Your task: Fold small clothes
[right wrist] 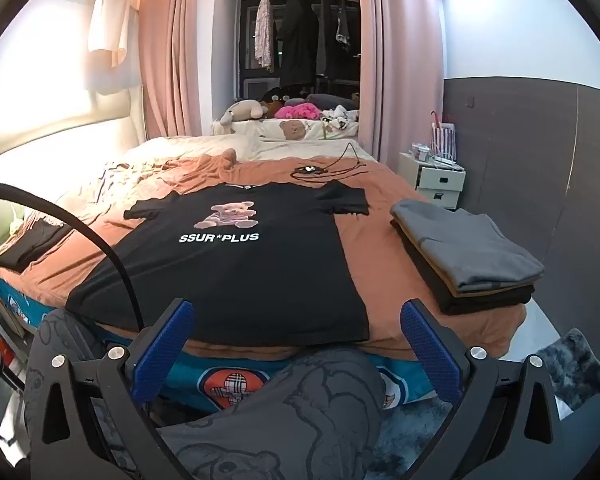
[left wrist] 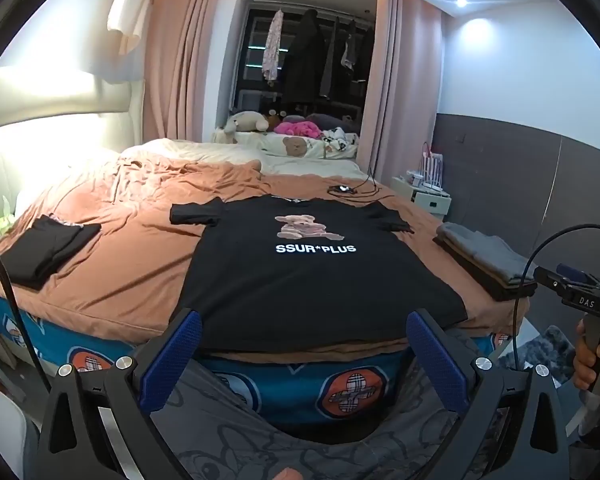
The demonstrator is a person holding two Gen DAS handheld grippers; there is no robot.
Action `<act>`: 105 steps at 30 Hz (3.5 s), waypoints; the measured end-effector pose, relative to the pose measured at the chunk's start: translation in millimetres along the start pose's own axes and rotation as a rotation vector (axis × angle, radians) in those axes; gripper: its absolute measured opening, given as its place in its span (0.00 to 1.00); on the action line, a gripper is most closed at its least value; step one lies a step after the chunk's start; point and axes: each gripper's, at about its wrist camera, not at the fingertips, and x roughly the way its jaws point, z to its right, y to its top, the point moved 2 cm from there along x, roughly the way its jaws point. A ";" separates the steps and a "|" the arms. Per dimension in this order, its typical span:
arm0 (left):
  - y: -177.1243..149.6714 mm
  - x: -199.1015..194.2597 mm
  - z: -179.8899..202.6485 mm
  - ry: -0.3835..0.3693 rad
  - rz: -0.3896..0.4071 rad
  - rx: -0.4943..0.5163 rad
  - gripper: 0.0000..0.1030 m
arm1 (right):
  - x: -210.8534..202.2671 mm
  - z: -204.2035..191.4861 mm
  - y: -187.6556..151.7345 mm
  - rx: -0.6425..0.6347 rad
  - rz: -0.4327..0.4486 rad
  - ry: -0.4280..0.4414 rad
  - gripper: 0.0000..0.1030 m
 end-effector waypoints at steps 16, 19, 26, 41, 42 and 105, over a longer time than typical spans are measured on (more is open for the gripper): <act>4.1 -0.9 6.5 -0.019 -0.013 0.033 1.00 | -2.5 1.1 4.9 -0.002 -0.001 -0.008 1.00; 4.2 -0.1 5.7 -0.025 -0.017 0.039 1.00 | 1.7 3.2 3.3 0.002 0.000 -0.011 1.00; 7.5 -0.6 5.8 -0.026 -0.027 0.041 1.00 | 3.5 0.7 1.4 0.010 -0.006 -0.004 1.00; 7.8 -1.2 -9.8 -0.028 -0.018 0.050 1.00 | 9.4 -18.5 10.5 -0.045 -0.006 -0.018 1.00; 6.9 -0.9 -11.5 -0.025 -0.021 0.048 1.00 | 11.0 -19.3 10.1 -0.047 -0.009 -0.014 1.00; 20.7 54.9 -16.8 -0.111 -0.069 0.076 1.00 | 53.0 -42.0 26.7 -0.001 -0.057 0.010 1.00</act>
